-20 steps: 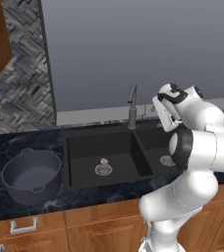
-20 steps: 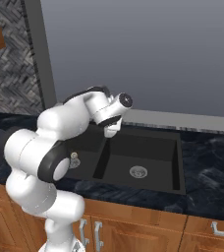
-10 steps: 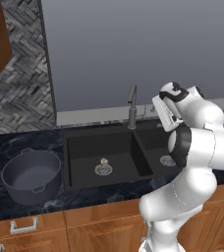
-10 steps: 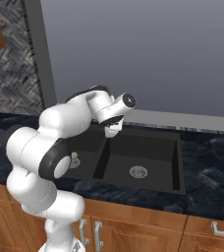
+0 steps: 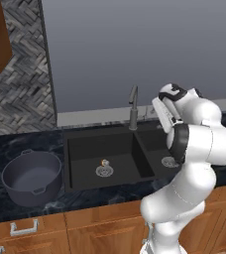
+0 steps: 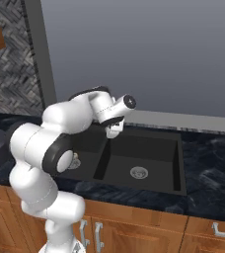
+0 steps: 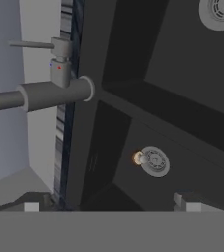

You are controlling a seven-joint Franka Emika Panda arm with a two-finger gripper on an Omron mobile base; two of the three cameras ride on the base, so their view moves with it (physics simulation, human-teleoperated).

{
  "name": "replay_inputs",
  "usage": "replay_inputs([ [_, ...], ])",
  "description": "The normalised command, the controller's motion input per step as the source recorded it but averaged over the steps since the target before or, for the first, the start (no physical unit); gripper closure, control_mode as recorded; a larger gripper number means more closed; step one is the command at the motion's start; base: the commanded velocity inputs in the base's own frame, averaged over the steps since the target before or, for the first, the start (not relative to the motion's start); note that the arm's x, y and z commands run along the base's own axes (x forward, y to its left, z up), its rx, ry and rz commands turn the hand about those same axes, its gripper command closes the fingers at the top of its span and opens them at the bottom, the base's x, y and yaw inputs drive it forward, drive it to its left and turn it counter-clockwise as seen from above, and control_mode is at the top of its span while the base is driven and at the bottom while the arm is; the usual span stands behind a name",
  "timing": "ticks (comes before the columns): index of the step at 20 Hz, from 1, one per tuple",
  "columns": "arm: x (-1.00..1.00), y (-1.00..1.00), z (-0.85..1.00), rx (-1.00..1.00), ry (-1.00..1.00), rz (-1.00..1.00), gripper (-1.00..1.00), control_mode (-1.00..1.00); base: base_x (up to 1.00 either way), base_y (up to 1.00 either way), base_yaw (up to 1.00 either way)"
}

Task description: Dump the mushroom from the pot into the sink. Then turn on the water and wash the mushroom. Then turn off the water and put the mushroom back in the pot.

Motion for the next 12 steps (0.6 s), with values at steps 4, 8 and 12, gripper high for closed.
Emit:
replay_inputs([
  [4,0.29,0.06,-0.21,0.00,0.00,0.00,-1.00,-1.00,0.00,0.00,0.00],
  [8,0.29,0.00,-0.15,0.00,0.00,0.00,-1.00,-1.00,0.00,0.00,0.00],
  [12,0.20,-0.04,0.00,0.01,-0.01,0.01,-1.00,-1.00,0.00,0.00,0.00],
])
